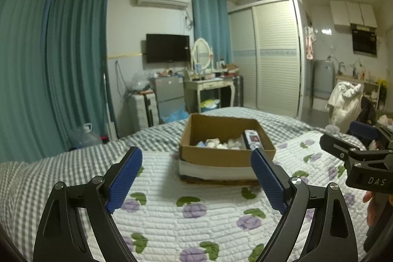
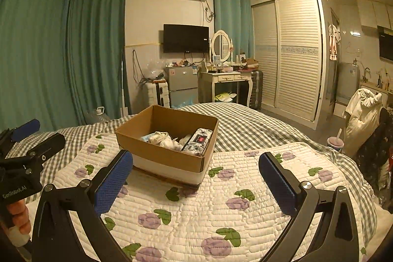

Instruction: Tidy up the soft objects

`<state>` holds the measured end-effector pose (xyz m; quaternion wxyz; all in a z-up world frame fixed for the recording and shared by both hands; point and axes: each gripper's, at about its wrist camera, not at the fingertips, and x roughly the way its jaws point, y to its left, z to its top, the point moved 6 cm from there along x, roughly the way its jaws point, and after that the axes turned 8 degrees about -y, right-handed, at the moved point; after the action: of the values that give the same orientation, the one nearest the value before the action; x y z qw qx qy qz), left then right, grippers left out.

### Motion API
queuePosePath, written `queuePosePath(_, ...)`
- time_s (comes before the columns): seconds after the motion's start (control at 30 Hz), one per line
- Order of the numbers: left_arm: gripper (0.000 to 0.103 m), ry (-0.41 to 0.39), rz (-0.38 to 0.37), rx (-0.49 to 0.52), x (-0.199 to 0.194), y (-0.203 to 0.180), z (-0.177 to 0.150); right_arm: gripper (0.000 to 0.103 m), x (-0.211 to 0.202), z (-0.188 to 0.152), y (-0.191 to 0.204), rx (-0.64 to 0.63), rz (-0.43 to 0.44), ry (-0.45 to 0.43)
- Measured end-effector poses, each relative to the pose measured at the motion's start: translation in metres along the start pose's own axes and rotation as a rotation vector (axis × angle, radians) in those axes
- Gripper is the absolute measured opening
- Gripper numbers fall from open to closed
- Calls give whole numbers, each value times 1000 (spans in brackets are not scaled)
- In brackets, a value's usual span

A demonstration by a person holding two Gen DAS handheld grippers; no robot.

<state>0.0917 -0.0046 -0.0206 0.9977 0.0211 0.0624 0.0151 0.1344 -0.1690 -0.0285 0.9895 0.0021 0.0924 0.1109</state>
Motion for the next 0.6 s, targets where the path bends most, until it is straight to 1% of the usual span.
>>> queuePosePath(0.6,91,8,3,-10,1,1,-2,103,1,-6,2,14,1,17)
